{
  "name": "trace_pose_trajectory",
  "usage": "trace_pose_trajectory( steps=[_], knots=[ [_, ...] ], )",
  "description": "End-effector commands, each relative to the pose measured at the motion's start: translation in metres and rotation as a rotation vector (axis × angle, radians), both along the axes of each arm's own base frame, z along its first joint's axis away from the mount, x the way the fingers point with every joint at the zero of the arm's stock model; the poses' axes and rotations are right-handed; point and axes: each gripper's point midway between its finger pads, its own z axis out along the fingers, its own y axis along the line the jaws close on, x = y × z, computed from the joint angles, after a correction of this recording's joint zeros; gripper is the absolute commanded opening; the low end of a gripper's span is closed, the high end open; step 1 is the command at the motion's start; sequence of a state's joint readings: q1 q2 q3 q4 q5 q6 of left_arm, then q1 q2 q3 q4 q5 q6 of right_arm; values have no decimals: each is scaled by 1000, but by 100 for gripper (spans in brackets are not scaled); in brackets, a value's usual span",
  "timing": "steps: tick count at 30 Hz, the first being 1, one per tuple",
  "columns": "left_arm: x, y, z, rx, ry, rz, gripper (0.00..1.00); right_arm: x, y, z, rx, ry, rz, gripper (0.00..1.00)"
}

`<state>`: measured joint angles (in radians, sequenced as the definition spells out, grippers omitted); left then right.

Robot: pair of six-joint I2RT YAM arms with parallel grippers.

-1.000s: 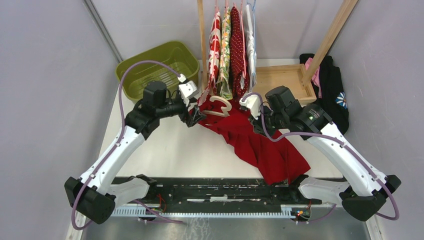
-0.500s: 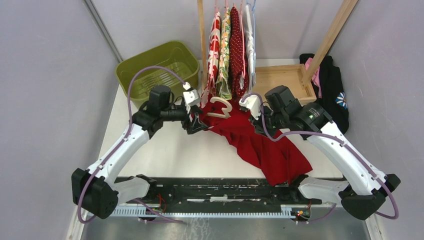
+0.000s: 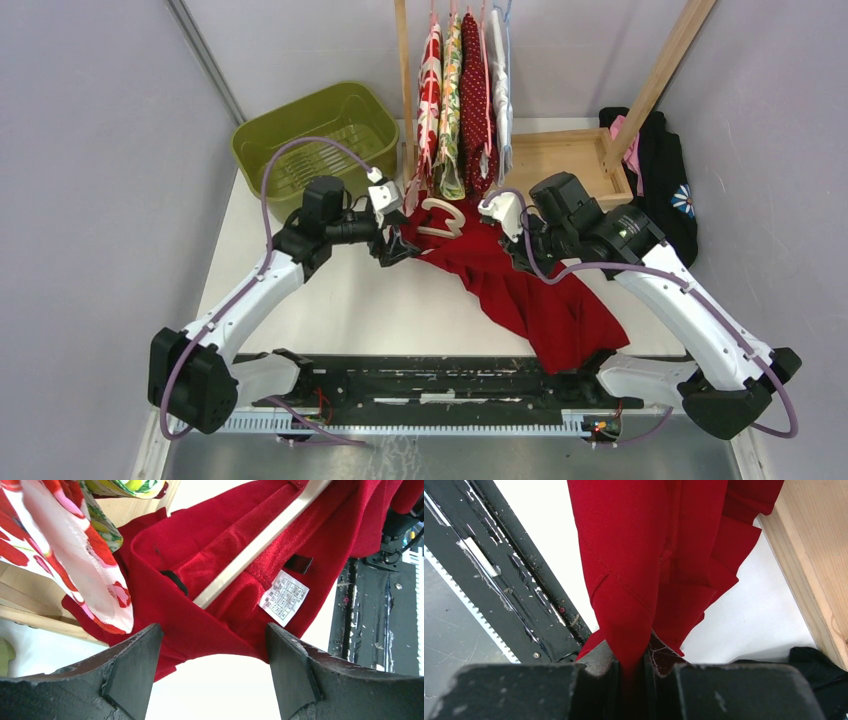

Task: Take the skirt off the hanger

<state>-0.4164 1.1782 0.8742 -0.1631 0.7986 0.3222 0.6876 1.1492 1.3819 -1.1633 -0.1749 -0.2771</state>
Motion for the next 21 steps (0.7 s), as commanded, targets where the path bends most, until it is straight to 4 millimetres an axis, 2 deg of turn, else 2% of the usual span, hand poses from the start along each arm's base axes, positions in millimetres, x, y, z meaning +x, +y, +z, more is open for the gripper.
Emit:
trace_pose_trajectory(
  steps=[1, 6, 11, 21],
  knots=[
    [20, 3, 37, -16, -139, 59, 83, 11, 29, 48, 168, -140, 73, 1],
    [28, 3, 43, -10, -167, 69, 83, 8, 30, 47, 169, -132, 89, 1],
    [30, -6, 47, -36, -145, 31, 83, 9, 31, 47, 167, -138, 93, 1],
    [3, -17, 12, -107, 20, -30, 84, 14, 32, 56, 169, -173, 97, 1]
  ],
)
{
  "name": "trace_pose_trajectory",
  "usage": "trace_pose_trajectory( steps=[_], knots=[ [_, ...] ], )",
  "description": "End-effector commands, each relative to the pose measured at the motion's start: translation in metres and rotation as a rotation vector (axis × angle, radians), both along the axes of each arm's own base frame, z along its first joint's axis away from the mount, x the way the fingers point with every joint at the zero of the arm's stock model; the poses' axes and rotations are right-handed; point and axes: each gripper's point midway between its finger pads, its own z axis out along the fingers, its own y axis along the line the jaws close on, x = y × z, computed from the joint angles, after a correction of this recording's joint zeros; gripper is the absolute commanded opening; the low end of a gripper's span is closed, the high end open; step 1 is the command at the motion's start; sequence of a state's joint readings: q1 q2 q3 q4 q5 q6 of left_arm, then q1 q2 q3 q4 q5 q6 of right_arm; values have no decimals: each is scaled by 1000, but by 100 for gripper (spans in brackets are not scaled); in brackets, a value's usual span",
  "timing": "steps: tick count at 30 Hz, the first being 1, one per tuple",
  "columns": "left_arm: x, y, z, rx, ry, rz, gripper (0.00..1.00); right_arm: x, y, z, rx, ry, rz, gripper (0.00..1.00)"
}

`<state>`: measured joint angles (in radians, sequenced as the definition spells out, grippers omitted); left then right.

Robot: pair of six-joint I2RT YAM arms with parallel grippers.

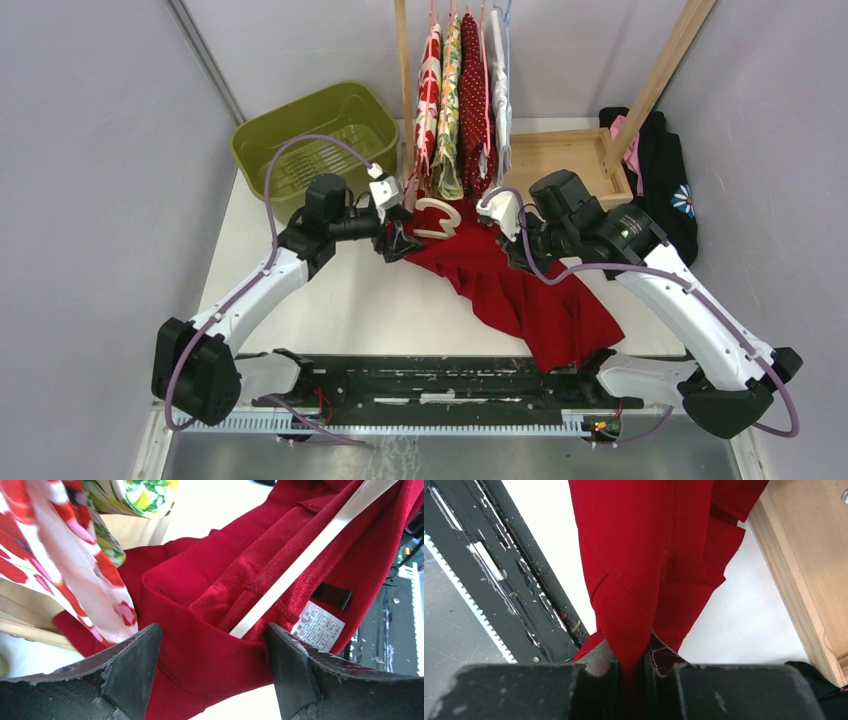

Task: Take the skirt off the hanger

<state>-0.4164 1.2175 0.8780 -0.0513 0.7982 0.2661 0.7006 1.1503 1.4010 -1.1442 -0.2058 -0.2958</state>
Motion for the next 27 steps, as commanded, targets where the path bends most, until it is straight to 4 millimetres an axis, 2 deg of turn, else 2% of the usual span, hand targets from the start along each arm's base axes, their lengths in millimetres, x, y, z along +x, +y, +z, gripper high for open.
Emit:
trace_pose_trajectory(
  steps=[1, 4, 13, 17, 22, 24, 27],
  knots=[
    [-15, -10, 3, -65, 46, -58, 84, 16, 23, 48, 135, -152, 49, 1],
    [-22, -20, -1, -81, 65, -86, 84, 19, 25, 51, 141, -158, 48, 1],
    [-26, -49, -19, -84, 106, -155, 84, 25, 27, 57, 140, -185, 48, 1],
    [-30, -51, -28, -59, 125, -158, 79, 34, 28, 61, 142, -219, 28, 1],
    [-28, -44, -36, 1, 146, -103, 58, 40, 33, 62, 148, -226, 25, 1],
    [-25, -40, -39, 24, 145, -80, 45, 42, 33, 61, 145, -229, 20, 1],
    [-22, -37, -41, 58, 148, -60, 9, 44, 32, 60, 136, -235, 13, 1]
  ],
)
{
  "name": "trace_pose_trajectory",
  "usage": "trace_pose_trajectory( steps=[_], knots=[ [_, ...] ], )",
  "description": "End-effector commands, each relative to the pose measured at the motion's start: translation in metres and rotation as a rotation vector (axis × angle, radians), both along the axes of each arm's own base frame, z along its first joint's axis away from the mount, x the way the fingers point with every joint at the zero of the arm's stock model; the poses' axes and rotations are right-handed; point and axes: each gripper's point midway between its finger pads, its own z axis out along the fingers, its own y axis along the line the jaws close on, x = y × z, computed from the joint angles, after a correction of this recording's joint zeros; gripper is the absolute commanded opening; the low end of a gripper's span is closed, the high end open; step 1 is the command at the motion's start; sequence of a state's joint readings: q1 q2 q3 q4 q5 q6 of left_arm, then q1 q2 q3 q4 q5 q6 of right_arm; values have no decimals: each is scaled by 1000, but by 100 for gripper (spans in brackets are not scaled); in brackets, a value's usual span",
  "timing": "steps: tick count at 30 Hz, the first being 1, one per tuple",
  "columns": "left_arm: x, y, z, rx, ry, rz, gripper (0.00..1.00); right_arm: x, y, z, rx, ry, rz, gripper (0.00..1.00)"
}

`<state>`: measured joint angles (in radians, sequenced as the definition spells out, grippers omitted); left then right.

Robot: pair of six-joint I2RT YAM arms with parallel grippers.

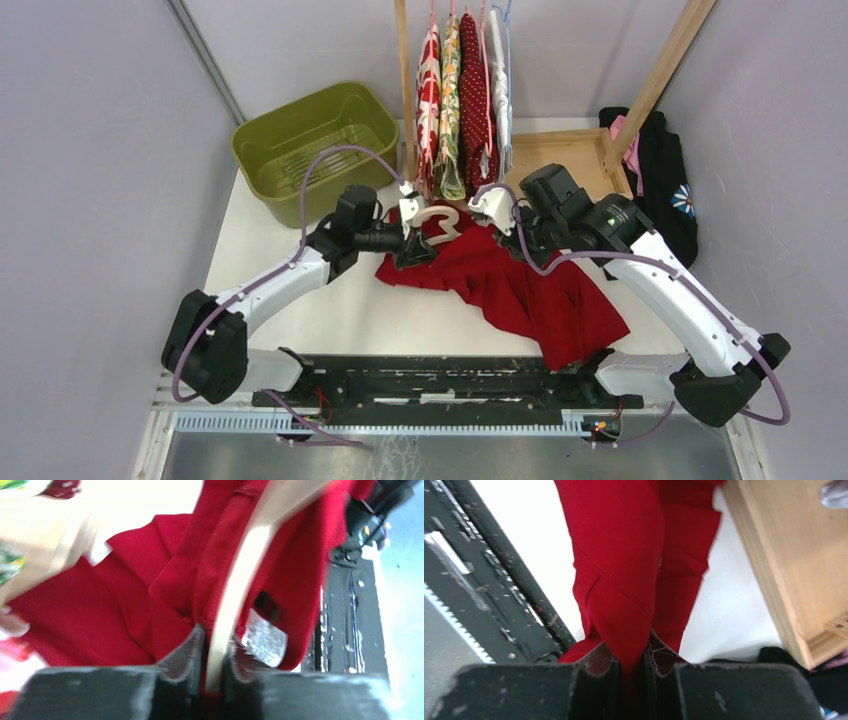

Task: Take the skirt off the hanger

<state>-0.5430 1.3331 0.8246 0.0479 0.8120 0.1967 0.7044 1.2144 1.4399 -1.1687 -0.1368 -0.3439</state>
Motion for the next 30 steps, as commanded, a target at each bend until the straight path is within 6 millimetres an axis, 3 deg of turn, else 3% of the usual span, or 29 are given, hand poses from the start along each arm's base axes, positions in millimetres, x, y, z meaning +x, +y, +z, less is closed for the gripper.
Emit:
trace_pose_trajectory(
  steps=[1, 5, 10, 16, 18, 24, 30],
  knots=[
    [8, 5, 2, 64, 15, 71, 4, 29, 35, 65, 223, -213, 24, 1],
    [17, 19, 0, 161, -17, 118, 3, 30, 34, 55, 198, -200, 19, 1],
    [43, 45, 17, 334, -73, 250, 3, 33, 31, 32, 154, -177, 1, 1],
    [61, 54, 36, 341, -167, 341, 3, 50, 25, 20, 81, -205, -41, 7],
    [64, 56, 41, 328, -191, 362, 3, 56, 25, 25, 71, -228, -47, 23],
    [65, 58, 47, 305, -225, 380, 3, 63, 29, 42, 92, -269, -43, 52],
    [57, 56, 41, 302, -217, 341, 3, 58, 31, 71, 134, -316, -5, 58]
  ],
)
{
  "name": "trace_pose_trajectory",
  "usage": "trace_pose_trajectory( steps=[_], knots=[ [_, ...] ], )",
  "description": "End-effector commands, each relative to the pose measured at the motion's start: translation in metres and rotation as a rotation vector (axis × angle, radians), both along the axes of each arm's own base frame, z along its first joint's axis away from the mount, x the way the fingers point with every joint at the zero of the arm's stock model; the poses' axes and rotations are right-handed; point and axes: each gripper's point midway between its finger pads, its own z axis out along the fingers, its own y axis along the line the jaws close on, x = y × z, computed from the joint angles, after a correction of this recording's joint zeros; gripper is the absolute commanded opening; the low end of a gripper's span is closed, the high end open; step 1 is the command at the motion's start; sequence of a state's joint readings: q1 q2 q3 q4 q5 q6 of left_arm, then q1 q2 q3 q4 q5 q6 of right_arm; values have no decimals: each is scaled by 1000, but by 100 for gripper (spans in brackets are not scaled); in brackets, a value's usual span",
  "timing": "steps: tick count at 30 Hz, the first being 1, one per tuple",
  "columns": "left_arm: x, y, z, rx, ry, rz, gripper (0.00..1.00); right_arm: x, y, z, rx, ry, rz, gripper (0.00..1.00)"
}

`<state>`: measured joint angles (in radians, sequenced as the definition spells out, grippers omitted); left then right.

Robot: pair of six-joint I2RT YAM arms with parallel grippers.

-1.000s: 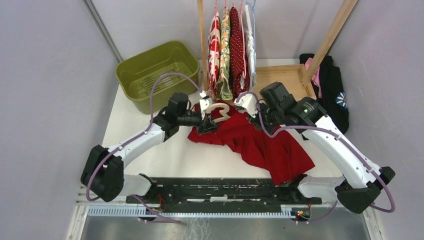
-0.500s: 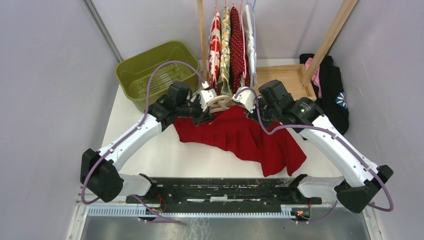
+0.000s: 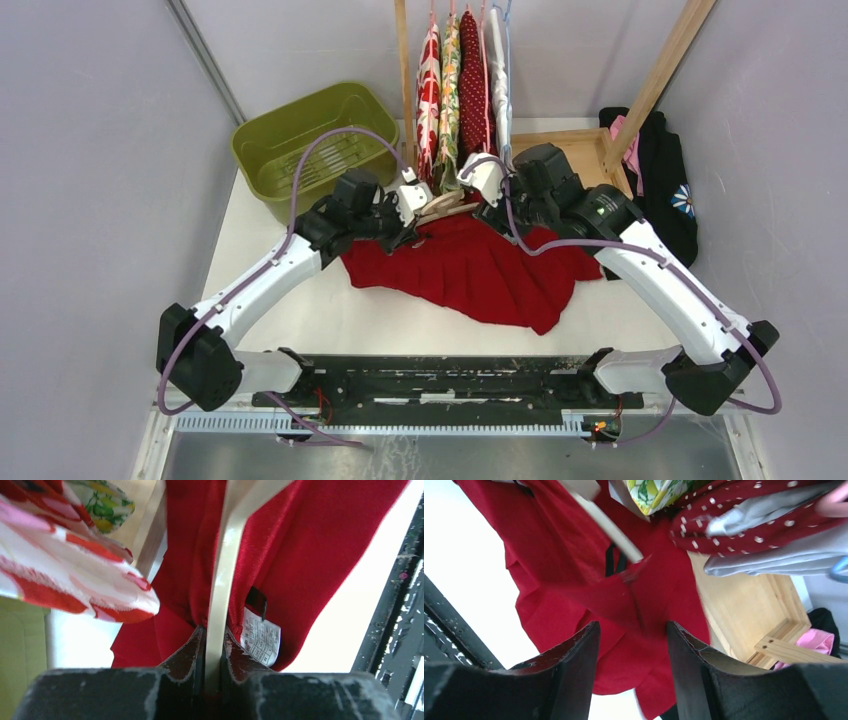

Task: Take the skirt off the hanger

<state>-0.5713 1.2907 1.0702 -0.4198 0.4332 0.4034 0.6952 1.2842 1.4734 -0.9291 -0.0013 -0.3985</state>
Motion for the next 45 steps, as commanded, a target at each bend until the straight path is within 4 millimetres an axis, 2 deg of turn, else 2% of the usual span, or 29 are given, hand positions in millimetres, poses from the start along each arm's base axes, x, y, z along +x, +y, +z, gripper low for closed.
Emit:
trace_pose_trajectory(
  steps=[1, 5, 14, 20, 24, 31, 45],
  knots=[
    [25, 12, 20, -16, -103, 107, 3, -12, 12, 50, 104, -83, 83, 58],
    [20, 9, 18, -19, -91, 76, 3, -17, 23, 63, 137, -107, 163, 58],
    [8, 5, 30, -39, -85, 21, 3, -2, 58, 71, 176, -146, 252, 56],
    [1, 4, 36, -45, -78, -14, 3, -1, 78, 57, 160, -172, 364, 55],
    [-1, 4, 39, -44, -73, -22, 3, 2, 83, 46, 129, -210, 429, 53],
    [-7, 2, 44, -56, -65, -51, 3, -1, 95, 14, 82, -200, 557, 50],
    [-12, 2, 54, -66, -75, -67, 3, 31, 104, 16, -30, -320, 597, 51]
  ],
)
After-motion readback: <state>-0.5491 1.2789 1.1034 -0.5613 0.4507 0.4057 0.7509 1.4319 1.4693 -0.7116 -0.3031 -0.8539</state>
